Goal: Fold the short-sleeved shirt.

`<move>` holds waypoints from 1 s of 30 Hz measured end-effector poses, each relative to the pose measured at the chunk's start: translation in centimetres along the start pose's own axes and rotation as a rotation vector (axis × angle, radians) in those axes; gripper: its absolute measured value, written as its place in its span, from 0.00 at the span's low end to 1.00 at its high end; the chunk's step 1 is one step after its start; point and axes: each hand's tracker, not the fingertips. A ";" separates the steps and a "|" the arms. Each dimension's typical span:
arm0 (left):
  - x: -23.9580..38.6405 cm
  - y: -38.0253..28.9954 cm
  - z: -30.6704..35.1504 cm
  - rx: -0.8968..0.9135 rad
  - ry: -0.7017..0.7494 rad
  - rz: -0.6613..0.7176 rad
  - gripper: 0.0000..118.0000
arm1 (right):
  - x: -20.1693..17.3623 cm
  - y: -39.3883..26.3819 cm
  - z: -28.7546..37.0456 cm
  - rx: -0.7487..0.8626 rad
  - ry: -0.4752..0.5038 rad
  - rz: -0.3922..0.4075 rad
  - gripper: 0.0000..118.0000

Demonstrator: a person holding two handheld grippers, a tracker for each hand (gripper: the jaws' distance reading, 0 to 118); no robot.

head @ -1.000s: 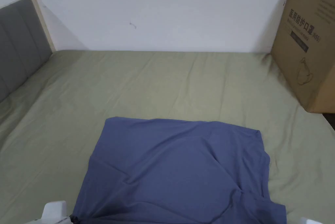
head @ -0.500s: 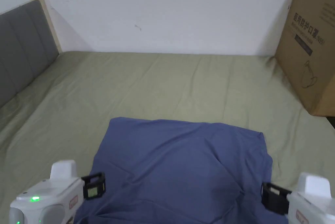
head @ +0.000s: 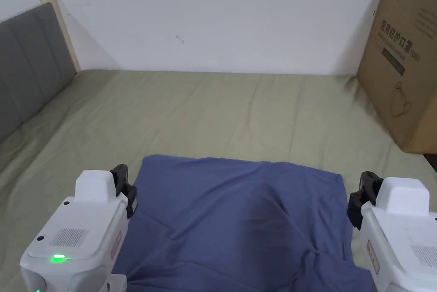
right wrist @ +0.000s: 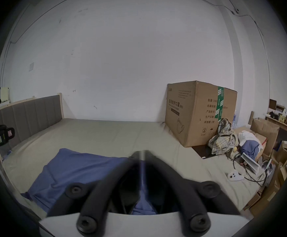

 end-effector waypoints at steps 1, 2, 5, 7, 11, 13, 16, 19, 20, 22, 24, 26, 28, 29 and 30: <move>0.3 0.0 -0.1 -0.024 -0.014 -0.036 0.00 | 0.2 -0.3 0.1 0.003 -0.002 0.001 0.00; 0.4 -0.3 -0.2 -0.046 -0.022 -0.049 0.00 | 0.2 -0.4 0.1 -0.003 0.008 -0.003 0.00; 0.1 -1.0 -0.4 -0.089 -0.041 -0.022 0.00 | 0.3 -0.8 0.1 -0.012 0.005 -0.003 0.00; -0.2 -1.9 -0.7 -0.146 -0.037 -0.022 0.00 | 0.4 -1.0 0.2 -0.018 0.004 -0.005 0.00; -2.0 -4.5 -1.8 -0.338 -0.048 0.034 0.00 | 0.9 -1.7 0.1 -0.044 0.014 -0.020 0.00; -3.1 -6.1 -1.7 -0.411 -0.047 0.057 0.00 | 1.0 -2.1 0.1 -0.060 0.011 -0.020 0.00; -4.4 -8.5 -1.3 -0.501 -0.021 0.055 0.00 | 1.0 -2.8 0.0 -0.094 0.000 -0.011 0.00; -5.4 -10.5 -0.6 -0.574 0.002 0.059 0.09 | 1.2 -3.6 -0.3 -0.124 -0.006 -0.014 0.00; -5.7 -11.1 -0.7 -0.621 0.009 0.060 0.19 | 1.2 -3.9 -0.5 -0.137 -0.005 -0.018 0.00; -6.0 -12.2 -0.8 -0.690 -0.004 0.078 0.56 | 1.3 -4.4 -0.7 -0.156 -0.006 -0.024 0.00; -6.1 -13.4 -0.9 -0.706 0.011 0.082 0.87 | 1.3 -4.9 -0.8 -0.170 -0.006 -0.030 0.00; -6.1 -14.5 -1.1 -0.750 0.028 0.086 0.89 | 1.4 -5.3 -0.8 -0.186 -0.004 -0.034 0.00; -6.1 -15.3 -1.5 -0.755 0.031 0.091 0.88 | 1.4 -5.7 -0.8 -0.203 -0.006 -0.028 0.00; -6.1 -15.8 -1.9 -0.759 0.035 0.092 0.88 | 1.4 -5.9 -0.9 -0.217 -0.012 -0.018 0.00; -6.1 -16.1 -2.3 -0.769 0.035 0.088 0.86 | 1.3 -6.0 -1.0 -0.228 -0.016 -0.010 0.00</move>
